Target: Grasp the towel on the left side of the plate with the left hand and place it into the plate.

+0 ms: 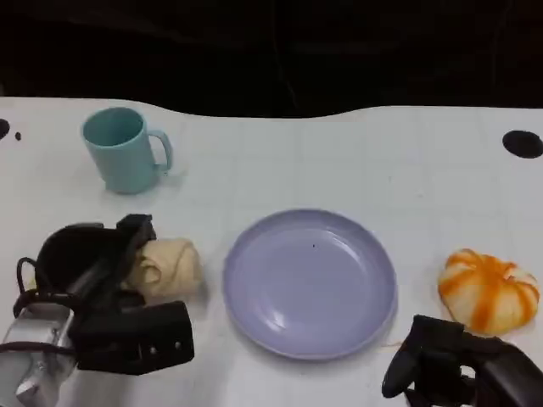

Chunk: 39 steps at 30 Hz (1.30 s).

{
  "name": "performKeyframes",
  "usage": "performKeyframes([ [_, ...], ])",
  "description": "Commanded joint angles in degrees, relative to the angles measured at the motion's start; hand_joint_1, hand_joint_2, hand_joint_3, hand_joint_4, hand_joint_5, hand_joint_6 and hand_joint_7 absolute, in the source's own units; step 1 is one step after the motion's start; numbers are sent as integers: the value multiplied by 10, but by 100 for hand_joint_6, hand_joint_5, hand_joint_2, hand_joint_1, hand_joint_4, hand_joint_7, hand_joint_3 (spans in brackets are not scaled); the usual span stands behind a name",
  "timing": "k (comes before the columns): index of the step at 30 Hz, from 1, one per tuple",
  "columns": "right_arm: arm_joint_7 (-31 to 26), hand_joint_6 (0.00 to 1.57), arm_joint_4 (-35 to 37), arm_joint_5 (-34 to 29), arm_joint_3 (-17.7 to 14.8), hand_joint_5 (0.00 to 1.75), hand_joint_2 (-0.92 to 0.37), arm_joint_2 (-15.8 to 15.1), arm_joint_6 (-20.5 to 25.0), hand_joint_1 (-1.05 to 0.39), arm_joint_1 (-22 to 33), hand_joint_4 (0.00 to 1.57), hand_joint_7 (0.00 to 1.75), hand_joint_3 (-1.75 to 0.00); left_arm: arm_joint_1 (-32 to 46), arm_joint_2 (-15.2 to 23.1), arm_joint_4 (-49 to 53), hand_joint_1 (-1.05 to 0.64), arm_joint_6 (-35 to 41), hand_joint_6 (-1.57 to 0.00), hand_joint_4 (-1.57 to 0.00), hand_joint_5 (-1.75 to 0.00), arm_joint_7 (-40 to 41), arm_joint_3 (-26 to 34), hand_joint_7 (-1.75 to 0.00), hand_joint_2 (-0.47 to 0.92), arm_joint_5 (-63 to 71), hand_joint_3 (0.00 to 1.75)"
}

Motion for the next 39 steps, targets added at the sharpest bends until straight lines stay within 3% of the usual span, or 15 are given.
performKeyframes([
  [1, -3, 58, -10, 1, 3, 175, -59, -1, 8, 0, 0, 72, 152, -113, 12, 8, -57, -18, -2, -59, -87, -175, 10, 26, -175, 91, -24, 24],
  [5, -5, 58, -12, 3, 5, 175, -58, 1, 15, -1, 1, 72, 152, -113, 18, 6, -106, -20, 1, -59, -86, -175, -7, 28, -175, 89, -28, 28],
  [7, -5, 58, -14, 2, 6, 175, -58, 1, 18, -1, 0, 72, 152, -112, 18, 3, -130, -20, 7, -59, -86, -175, -17, 29, -175, 76, -27, 56],
  [13, -6, 59, -15, 2, 8, 175, -60, 1, 21, 3, 1, 72, 152, -114, 3, -15, -189, -19, 16, -59, -86, -175, -60, 21, -175, 65, -30, 73],
  [15, -4, 59, -16, 2, 6, 175, -60, -2, 21, 2, 1, 71, 152, -113, -7, -35, -207, -20, 21, -63, -90, -175, -78, 15, -175, 56, -35, 92],
  [18, -1, 58, -13, 3, 4, 175, -60, -4, 15, 1, 3, 71, 152, -113, -26, -64, -217, -21, 29, -65, -90, -175, -102, 1, -174, 49, -33, 104],
  [29, -3, 59, -21, 3, 6, 175, -60, 0, 17, 0, 9, 71, 151, -113, -67, -139, -200, -21, 74, -66, -90, -175, -154, -57, -169, 56, -10, 77],
  [34, -3, 60, -19, -1, 9, 175, -59, 0, 8, -1, 8, 73, 151, -112, -74, -159, -176, -18, 81, -75, -91, -175, -152, -79, -157, 52, -3, 83],
  [36, -4, 60, -19, -4, 11, 175, -59, 0, 7, -2, 8, 74, 150, -111, -75, -161, -170, -18, 79, -72, -92, -175, -152, -85, -159, 54, -2, 74],
  [37, -4, 60, -18, -5, 12, 175, -59, -1, 6, -2, 7, 74, 150, -111, -75, -161, -170, -19, 79, -73, -90, -175, -159, -86, -150, 58, -5, 69],
  [39, -4, 60, -17, -5, 13, 175, -59, -1, 5, -2, 7, 74, 150, -111, -74, -160, -173, -18, 76, -85, -84, -173, -187, -83, -107, 62, -24, 71],
])
